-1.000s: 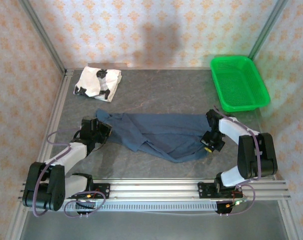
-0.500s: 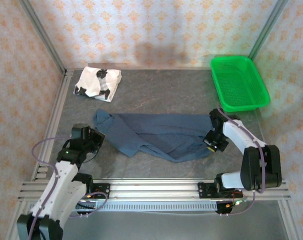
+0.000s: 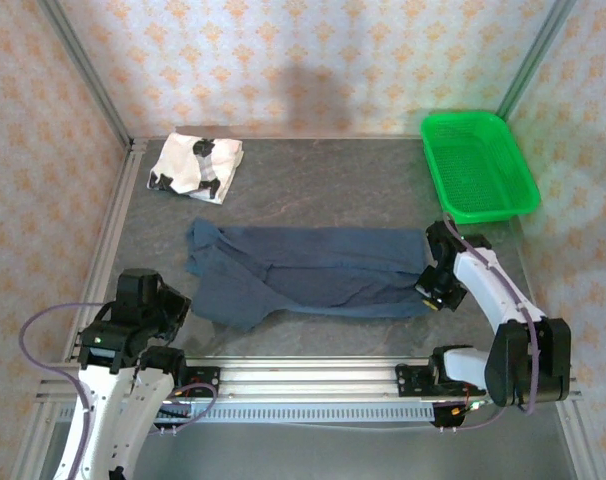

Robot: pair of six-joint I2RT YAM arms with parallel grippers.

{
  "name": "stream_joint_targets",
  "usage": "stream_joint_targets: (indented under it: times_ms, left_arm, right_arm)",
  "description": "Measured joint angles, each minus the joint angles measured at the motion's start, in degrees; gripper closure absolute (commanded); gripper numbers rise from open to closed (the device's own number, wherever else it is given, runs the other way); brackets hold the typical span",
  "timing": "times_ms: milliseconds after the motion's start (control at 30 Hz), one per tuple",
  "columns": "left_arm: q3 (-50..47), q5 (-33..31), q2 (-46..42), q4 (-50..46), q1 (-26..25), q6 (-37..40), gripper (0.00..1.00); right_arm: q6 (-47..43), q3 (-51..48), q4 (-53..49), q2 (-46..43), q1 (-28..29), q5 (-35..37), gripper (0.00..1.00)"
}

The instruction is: Fold and stack the t-shirts

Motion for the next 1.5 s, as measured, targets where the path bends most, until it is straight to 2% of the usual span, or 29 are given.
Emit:
stream_joint_targets:
  times_ms: [400,733,967,1267,1500]
  left_arm:
    - [6.8,-1.6,-3.1,-21.2,0.0,-3.5,1.00]
    - [8.1,-1.6,-4.4,-24.4,0.0,-4.7,1.00]
    - [6.1,-0.5,-2.2,-22.2,0.0,-4.4,1.00]
    - [7.1,-0.7,13.3,-11.7,0.0,2.3,1.00]
    - [8.4,-1.6,20.0,-5.7,0.0,7.1,1.00]
  right_arm:
    - [-0.7,0.0,-3.1,-0.2,0.0,-0.1,1.00]
    - [-1.8,0.1,-4.6,0.6,0.8,-0.3,1.00]
    - [-2.3,3.3,-4.7,1.0,0.8,-0.2,1.00]
    - [-3.9,8.8,-3.2,6.8,-0.3,0.8,1.00]
    - [-5.9,12.4,-1.2,11.3,-1.9,1.2,1.00]
